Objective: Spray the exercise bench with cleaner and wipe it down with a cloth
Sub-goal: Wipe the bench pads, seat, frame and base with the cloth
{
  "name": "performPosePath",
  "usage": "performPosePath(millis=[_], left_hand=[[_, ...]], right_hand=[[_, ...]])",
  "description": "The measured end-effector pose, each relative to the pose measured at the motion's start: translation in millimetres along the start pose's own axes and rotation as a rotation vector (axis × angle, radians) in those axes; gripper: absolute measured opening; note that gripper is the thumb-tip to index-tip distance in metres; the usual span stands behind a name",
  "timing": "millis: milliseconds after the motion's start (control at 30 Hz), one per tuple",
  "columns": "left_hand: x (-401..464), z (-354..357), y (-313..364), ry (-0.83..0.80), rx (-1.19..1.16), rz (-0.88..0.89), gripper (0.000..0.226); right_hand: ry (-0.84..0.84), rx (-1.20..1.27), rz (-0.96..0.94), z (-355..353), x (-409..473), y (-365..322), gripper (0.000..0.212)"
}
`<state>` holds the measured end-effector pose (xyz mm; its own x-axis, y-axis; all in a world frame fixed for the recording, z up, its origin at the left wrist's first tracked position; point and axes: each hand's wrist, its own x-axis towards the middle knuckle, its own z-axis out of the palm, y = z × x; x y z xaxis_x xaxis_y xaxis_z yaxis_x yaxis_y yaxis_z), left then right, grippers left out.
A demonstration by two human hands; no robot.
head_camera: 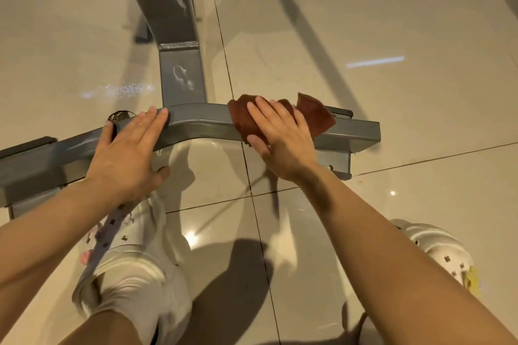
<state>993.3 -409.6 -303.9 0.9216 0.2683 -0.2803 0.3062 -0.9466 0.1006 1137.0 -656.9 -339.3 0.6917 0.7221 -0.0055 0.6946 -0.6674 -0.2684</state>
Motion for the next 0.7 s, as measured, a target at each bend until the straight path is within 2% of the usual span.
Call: performPosePath(millis=[200,367,533,700], left_hand=[[-0.2,4.3,5.2,-0.002,-0.066,-0.012,0.104],[3.4,-2.8,-4.6,0.081,-0.107,0.065,0.097],[19.1,-14.6,-9.9,0.113,-0.403,-0.011,0.087],[8.6,-9.8,-23.4,0.145,-0.268,0.055,0.086]], right_hand=[[0.064,-0.23,0.143,-17.2,-59.6,89.7,0.057],[0.152,-0.219,0.216,-2.8,-59.1,58.4,0.054],[0.16,-0.15,0.001,12.3,-23.9,-17.0,0.071],[0.187,-0.228,-0.442,21.8,55.8,-80.4,0.056]])
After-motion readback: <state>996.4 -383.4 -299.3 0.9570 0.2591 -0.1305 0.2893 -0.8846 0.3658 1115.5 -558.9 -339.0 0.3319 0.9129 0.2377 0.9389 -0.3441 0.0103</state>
